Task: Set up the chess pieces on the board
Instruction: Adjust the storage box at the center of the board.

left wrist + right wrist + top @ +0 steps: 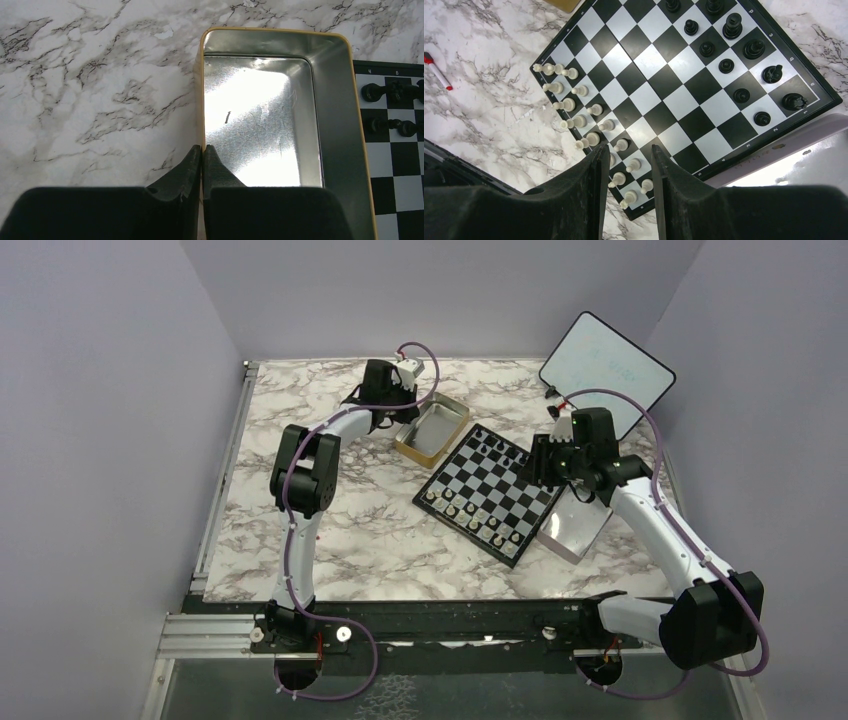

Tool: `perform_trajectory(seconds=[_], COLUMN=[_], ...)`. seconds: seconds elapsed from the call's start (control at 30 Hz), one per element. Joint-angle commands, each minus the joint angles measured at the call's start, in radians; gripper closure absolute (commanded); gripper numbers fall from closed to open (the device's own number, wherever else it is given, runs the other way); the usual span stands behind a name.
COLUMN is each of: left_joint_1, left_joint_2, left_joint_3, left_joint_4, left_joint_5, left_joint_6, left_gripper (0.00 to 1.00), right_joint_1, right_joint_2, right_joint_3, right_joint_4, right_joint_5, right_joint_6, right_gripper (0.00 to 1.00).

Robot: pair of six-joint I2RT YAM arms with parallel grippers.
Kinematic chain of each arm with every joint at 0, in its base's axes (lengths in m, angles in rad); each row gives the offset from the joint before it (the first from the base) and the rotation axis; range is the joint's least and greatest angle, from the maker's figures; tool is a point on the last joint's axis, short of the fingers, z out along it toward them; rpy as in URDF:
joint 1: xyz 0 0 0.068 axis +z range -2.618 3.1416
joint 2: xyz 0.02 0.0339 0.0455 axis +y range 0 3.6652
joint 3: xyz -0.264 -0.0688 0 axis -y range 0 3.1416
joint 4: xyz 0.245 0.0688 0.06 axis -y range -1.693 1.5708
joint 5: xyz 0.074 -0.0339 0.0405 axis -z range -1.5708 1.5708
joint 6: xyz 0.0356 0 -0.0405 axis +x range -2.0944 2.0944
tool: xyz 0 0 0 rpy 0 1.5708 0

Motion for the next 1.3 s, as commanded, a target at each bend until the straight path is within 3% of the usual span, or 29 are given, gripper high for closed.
perform_trajectory(seconds=[0.0,0.37,0.47,0.73,0.93,1.13,1.17,1.2,1.23,1.27], left_joint_1=[-0.005,-0.005,-0.005,0.003,0.008,0.012,0.012,0.012,0.012,0.012], left_joint_2=[-0.050,-0.076,-0.072,-0.102,-0.214,-0.394,-0.435,-0.473,-0.518,-0.562], left_joint_3=[-0.026,-0.033,-0.024,-0.009,0.035,-0.005,-0.026,-0.048,-0.077,-0.108], left_joint_4=[-0.007,-0.019,-0.023,-0.021,-0.109,-0.165,-0.169,-0.171,-0.172,-0.177], left_joint_5=[0.047,0.084,0.066,0.054,0.044,0.140,0.147,0.152,0.156,0.165], left_joint_6=[0.042,0.045,0.020,-0.086,-0.155,-0.243,-0.256,-0.269,-0.280,-0.286], left_gripper=[0.94,0.93,0.79,0.60,0.36,0.29,0.25,0.09,0.02,0.01], right_joint_1=[-0.001,-0.002,-0.002,-0.002,-0.001,-0.001,-0.002,-0.002,-0.001,-0.002], right_joint_2=[-0.011,-0.010,-0.016,-0.034,-0.081,-0.144,-0.155,-0.168,-0.180,-0.193], right_joint_3=[-0.001,-0.005,-0.008,-0.001,0.023,0.036,0.036,0.036,0.036,0.037], right_joint_4=[0.027,0.033,0.032,0.015,0.003,0.008,0.008,0.005,0.002,-0.001], right_joint_5=[0.014,0.004,0.005,0.012,0.011,-0.040,-0.050,-0.055,-0.057,-0.058], right_joint_6=[-0.012,-0.006,-0.004,0.000,0.007,0.029,0.032,0.034,0.034,0.035], right_gripper=[0.59,0.59,0.59,0.56,0.49,0.31,0.29,0.26,0.21,0.17])
